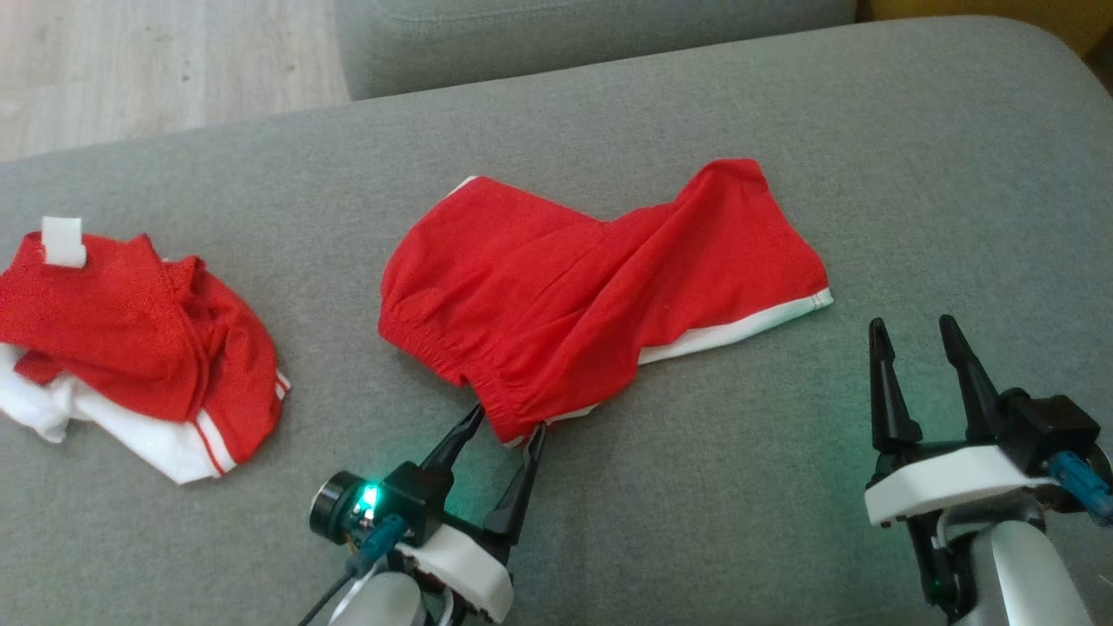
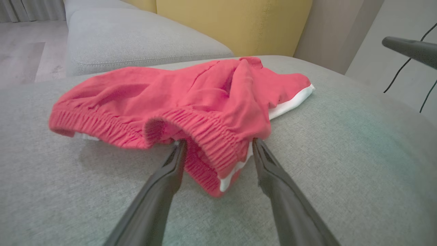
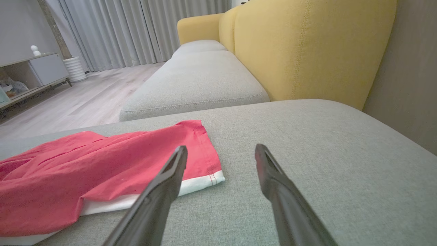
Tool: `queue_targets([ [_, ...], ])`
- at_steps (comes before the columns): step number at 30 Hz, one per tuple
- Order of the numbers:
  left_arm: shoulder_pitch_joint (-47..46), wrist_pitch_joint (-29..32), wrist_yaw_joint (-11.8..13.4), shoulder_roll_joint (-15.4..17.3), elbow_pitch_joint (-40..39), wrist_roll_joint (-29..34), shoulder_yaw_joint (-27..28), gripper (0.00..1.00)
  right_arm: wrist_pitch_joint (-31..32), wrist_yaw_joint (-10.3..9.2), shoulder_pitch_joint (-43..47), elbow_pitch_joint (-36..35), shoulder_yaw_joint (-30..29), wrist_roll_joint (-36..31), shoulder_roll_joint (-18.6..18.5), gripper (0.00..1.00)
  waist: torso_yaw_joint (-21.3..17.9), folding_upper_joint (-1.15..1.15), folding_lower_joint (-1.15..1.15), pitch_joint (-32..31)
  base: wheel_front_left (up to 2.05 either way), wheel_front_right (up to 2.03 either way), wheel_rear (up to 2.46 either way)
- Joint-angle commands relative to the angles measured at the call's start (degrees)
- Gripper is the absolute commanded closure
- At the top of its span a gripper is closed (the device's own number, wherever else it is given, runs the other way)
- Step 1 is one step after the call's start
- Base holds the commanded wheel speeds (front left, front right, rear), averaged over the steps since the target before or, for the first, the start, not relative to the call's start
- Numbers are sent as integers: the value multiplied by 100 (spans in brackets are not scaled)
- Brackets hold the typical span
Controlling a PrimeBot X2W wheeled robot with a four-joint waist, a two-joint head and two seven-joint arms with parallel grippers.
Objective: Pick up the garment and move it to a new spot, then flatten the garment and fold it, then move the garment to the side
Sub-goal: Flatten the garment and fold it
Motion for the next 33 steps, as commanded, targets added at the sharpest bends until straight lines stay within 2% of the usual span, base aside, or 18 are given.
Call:
queue_targets([
  [1,-211,0,-6,28,-114,-37,129,0,-87,-4,-207,-214,148,-21,-18,0,-37,0,-1,33,0,0,0],
  [13,-363,-12,-30,25,156,-135,-19,0,-149,-4,-286,-97,170,57,-16,0,-130,0,-1,142,0,0,0],
  [14,-369,-15,-33,25,168,-148,-39,25,-149,-4,-295,-87,170,58,-16,0,-130,0,-1,142,0,0,0],
  [16,-386,-21,-38,26,182,-159,-75,94,-148,-4,-319,-67,169,55,-15,0,-124,0,-1,138,0,0,0],
  [17,-396,-27,-39,32,180,-156,-86,100,-146,-4,-333,-58,167,49,-15,0,-116,0,-1,135,0,0,0],
  [22,-410,-53,-23,81,100,-155,-81,100,1,-4,-416,39,135,-74,-15,0,-25,0,-1,112,0,0,0],
  [33,-453,-80,68,282,-366,-91,-25,100,1142,-4,-1011,969,-242,-350,-15,0,283,0,-1,159,0,0,0],
])
